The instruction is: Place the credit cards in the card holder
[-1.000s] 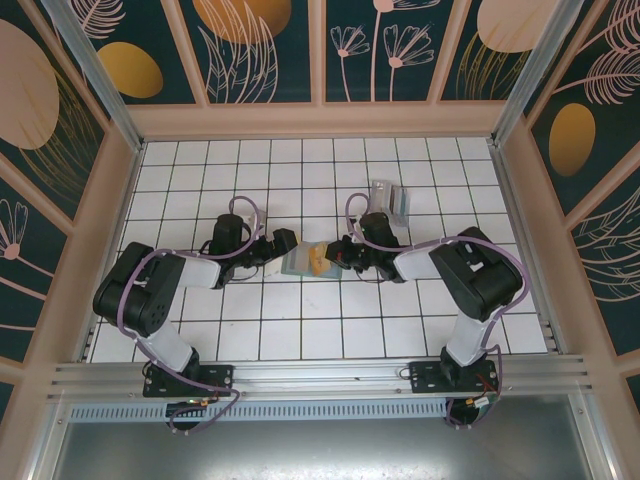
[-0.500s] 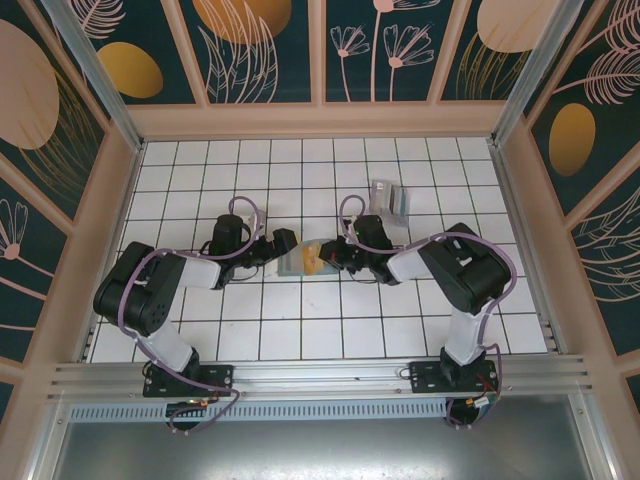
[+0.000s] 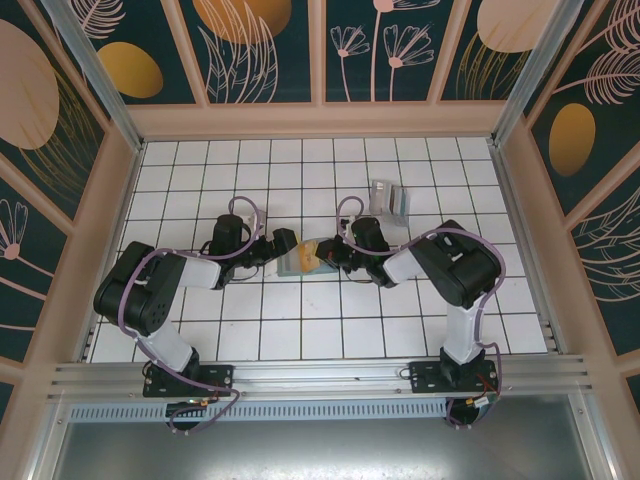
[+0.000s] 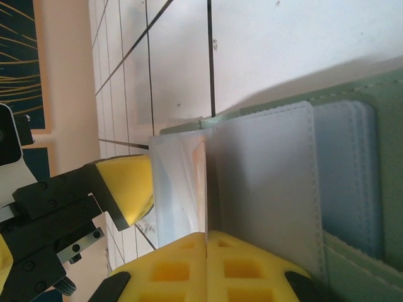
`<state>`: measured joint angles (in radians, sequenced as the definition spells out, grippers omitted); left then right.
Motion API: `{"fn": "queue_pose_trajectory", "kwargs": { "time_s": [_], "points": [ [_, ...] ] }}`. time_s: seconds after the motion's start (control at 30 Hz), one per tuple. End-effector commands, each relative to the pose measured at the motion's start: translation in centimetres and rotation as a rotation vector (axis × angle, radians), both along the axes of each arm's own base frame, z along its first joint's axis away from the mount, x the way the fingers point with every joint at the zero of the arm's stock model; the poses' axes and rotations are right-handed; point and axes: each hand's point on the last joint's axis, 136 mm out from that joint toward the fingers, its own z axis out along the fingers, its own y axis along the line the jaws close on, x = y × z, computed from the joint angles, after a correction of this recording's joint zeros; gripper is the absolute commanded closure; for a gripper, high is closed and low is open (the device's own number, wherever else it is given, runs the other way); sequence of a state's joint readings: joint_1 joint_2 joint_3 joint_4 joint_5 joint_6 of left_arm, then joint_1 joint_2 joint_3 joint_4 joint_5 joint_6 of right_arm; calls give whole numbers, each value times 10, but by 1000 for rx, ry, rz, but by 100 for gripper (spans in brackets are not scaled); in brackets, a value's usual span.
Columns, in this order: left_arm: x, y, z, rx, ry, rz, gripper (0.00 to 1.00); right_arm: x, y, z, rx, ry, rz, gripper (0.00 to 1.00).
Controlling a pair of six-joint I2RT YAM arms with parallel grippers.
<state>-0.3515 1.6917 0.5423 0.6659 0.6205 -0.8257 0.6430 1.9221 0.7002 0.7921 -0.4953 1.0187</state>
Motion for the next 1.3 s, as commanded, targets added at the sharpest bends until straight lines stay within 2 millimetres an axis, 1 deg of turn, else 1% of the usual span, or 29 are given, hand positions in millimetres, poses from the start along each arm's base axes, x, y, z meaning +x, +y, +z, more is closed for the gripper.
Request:
{"fn": "queue_pose_trajectory", "kwargs": {
  "time_s": [0.0,0.2,0.27,0.33,0.5,0.6,0.87,1.1,1.27],
  "points": [
    [-19,5,-41,67,144,6,1,1,6,0,13,-35,-6,100],
    [-15,4,-40,83,144,-4,1,1,9,-4,-34,-74,10,100],
    [-14,4,-40,92,147,-9,1,1,5,-5,-60,-87,8,100],
    [-15,5,-39,94,145,-4,1,2,3,-2,-78,-106,8,100],
    [-17,9,-45,117,153,6,1,4,-2,4,-113,-142,39,100],
    [-19,11,-47,118,155,15,1,7,-4,6,-102,-143,62,100],
    [-18,11,-45,126,156,13,1,9,2,-4,-114,-126,143,100],
    [-18,11,-47,125,160,16,1,12,6,-3,-97,-116,133,100],
    [-19,9,-48,114,162,17,1,11,5,-8,-94,-117,112,100]
  ]
}}
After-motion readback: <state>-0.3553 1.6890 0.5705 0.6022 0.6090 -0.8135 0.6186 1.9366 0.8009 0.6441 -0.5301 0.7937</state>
